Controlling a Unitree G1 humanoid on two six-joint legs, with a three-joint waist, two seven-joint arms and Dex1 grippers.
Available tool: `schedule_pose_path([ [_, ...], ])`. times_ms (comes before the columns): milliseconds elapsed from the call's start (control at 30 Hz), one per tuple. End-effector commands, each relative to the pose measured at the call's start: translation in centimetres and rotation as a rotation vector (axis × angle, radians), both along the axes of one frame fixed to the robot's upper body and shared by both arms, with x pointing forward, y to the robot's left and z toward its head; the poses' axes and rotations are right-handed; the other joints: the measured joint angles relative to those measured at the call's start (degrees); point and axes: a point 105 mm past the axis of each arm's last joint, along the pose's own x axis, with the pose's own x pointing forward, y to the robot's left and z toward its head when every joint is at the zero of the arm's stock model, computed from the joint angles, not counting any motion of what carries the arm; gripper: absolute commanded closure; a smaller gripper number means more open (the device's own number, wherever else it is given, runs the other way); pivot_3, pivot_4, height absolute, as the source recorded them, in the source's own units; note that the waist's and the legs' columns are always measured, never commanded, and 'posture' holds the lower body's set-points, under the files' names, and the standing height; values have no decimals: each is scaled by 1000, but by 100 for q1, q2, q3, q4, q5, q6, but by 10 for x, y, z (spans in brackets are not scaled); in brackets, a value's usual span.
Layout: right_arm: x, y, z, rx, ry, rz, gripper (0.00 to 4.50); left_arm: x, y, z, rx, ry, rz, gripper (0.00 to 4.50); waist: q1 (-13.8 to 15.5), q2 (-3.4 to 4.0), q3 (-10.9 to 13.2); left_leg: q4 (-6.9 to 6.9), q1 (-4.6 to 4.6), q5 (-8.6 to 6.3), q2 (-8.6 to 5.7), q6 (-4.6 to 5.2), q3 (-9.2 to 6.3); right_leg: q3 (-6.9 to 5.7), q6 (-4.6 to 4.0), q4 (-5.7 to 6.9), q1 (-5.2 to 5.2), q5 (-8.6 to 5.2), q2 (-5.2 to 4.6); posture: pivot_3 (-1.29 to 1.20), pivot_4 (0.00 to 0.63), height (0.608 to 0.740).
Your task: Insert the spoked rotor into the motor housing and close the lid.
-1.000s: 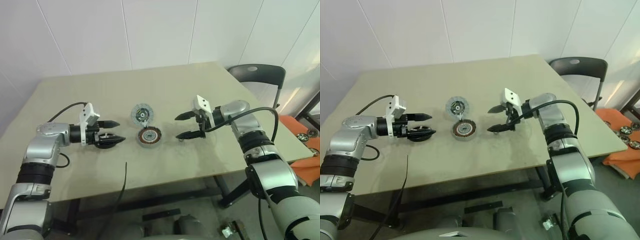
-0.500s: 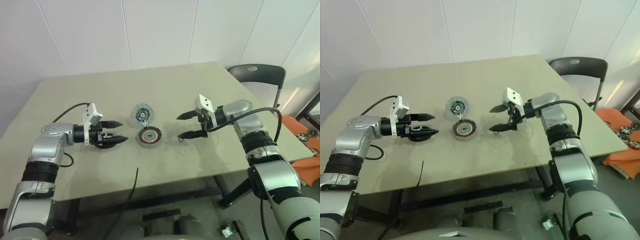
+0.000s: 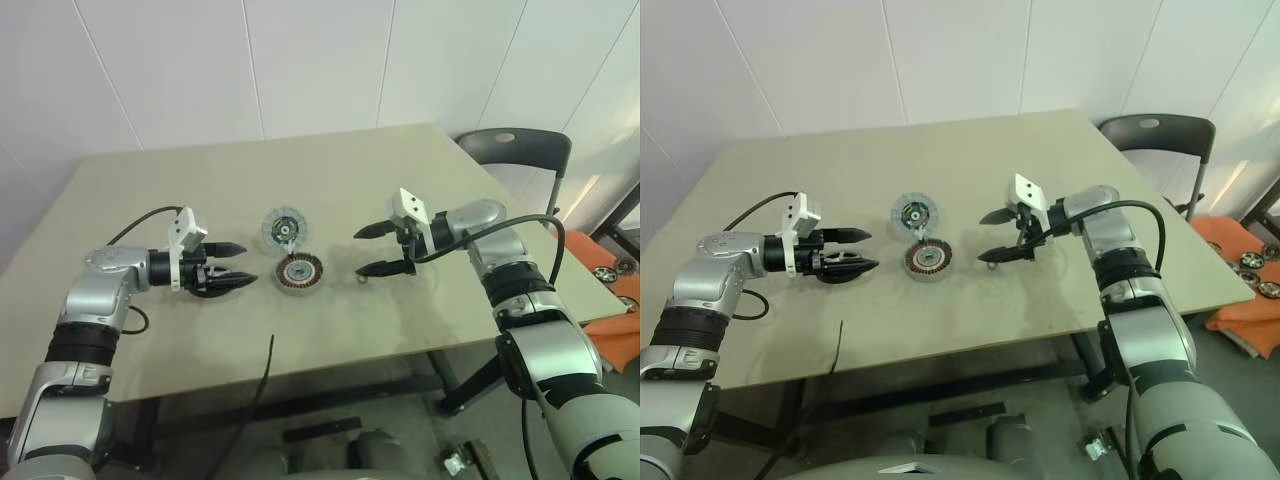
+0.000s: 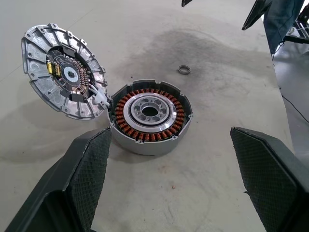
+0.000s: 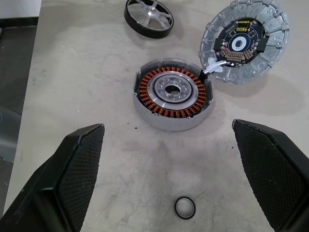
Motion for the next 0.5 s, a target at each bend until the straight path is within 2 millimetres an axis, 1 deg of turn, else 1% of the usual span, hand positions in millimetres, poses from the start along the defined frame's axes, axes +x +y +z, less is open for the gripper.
schedule_pose_path([
  [33,2,5,16,22,-56,18,61,2,1,14,-2,-54,0,316,0,0,0,0,0,0,0,0,0,0,0,0,0,0,0,0,0,740],
  [233,4,7,17,22,-59,19,61,2,4,15,-5,-59,14,316,1,0,0,0,0,0,0,0,0,0,0,0,0,0,0,0,0,740],
  [500,2,10,14,29,-54,25,61,0,5,14,-9,-56,18,316,2,0,0,0,0,0,0,0,0,0,0,0,0,0,0,0,0,740],
])
